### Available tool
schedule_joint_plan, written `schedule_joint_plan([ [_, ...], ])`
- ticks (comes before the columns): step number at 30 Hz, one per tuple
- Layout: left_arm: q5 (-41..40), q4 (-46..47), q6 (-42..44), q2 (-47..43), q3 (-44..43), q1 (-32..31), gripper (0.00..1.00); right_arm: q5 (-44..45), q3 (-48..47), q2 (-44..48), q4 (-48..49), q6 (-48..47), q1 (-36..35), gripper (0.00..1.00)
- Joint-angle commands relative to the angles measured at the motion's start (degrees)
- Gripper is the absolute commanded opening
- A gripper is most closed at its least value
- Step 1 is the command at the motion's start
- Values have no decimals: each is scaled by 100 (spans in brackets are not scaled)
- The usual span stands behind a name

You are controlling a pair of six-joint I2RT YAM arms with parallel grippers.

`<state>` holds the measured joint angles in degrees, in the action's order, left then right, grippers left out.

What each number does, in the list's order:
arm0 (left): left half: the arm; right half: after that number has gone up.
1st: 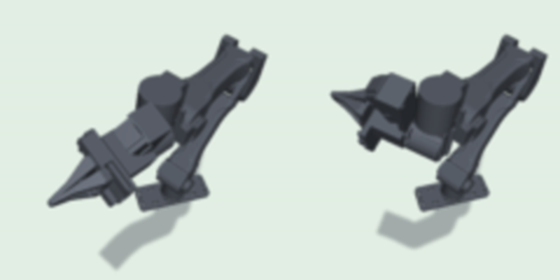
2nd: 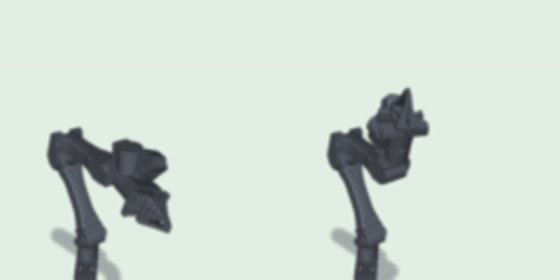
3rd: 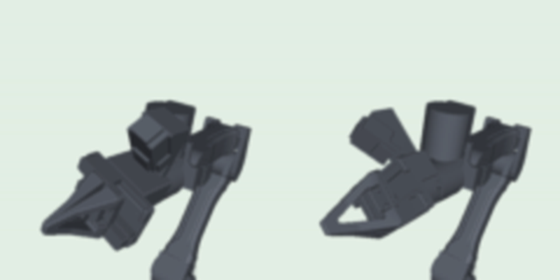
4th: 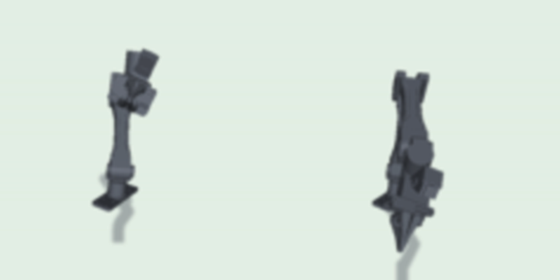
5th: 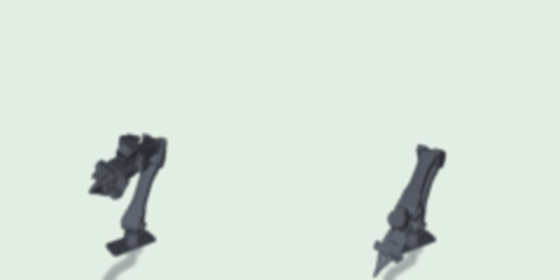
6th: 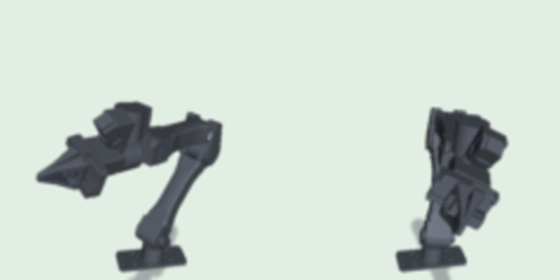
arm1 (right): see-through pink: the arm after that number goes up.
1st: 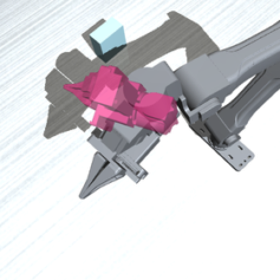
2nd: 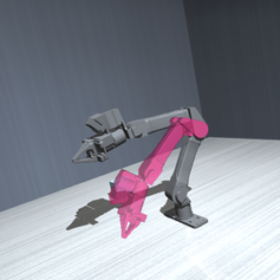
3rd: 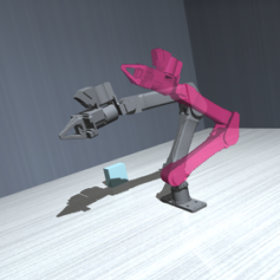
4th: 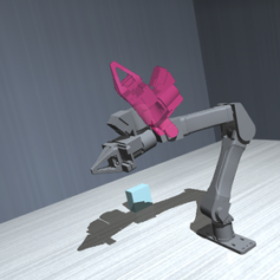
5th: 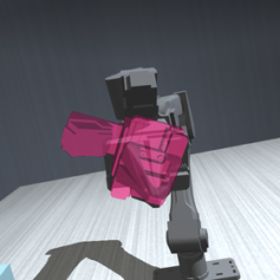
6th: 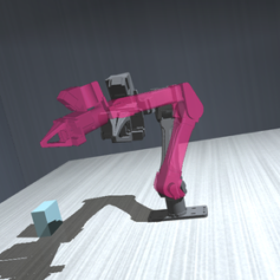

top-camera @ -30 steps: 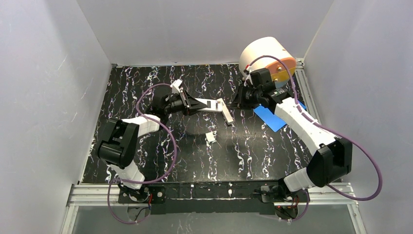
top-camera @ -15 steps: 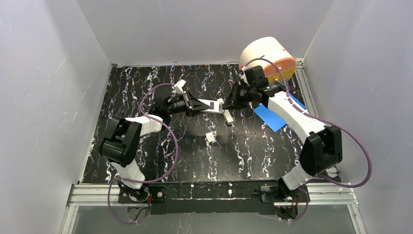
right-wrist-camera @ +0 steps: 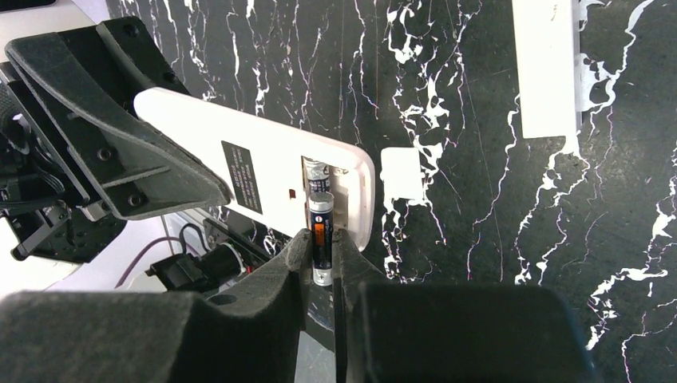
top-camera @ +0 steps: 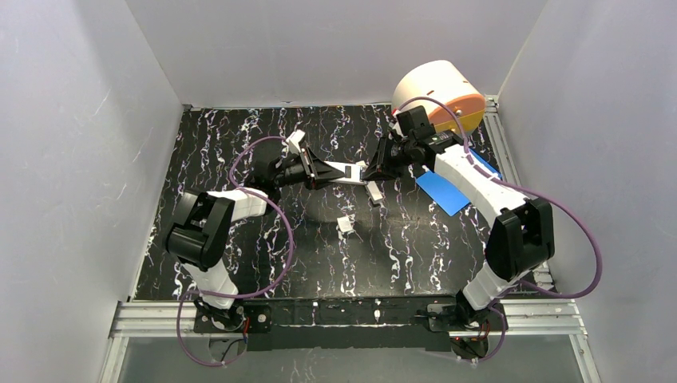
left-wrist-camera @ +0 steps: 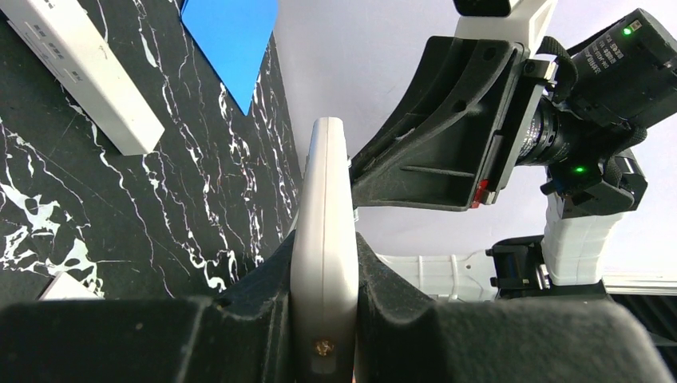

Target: Load the batteries into the remote control

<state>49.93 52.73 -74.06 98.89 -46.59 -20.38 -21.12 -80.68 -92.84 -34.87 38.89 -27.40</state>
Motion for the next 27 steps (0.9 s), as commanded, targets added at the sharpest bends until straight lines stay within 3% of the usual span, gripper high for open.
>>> schedule_joint_plan([
  [1,65,305,-47,-134,-44,-24,0,86,-290,-64,-262,-24,-8,22],
  [3,58,311,-55,-133,-35,-24,0,103,-303,-76,-296,-32,-5,22],
  [8,49,332,-77,-122,-42,-19,0,224,-420,-42,-326,54,-2,36],
  [17,33,334,-327,-76,-166,-20,0,564,-597,243,-383,160,20,43],
  [18,21,334,-460,-65,-193,-14,0,580,-549,382,-206,119,29,45],
  [22,19,303,-1351,-10,-357,6,0,677,363,1184,1123,123,48,72],
  [24,-61,228,-1852,-5,-375,20,0,639,899,1525,1883,400,65,81],
  [27,-392,-150,-2208,-181,-200,29,0,524,1456,1717,2692,915,72,85],
])
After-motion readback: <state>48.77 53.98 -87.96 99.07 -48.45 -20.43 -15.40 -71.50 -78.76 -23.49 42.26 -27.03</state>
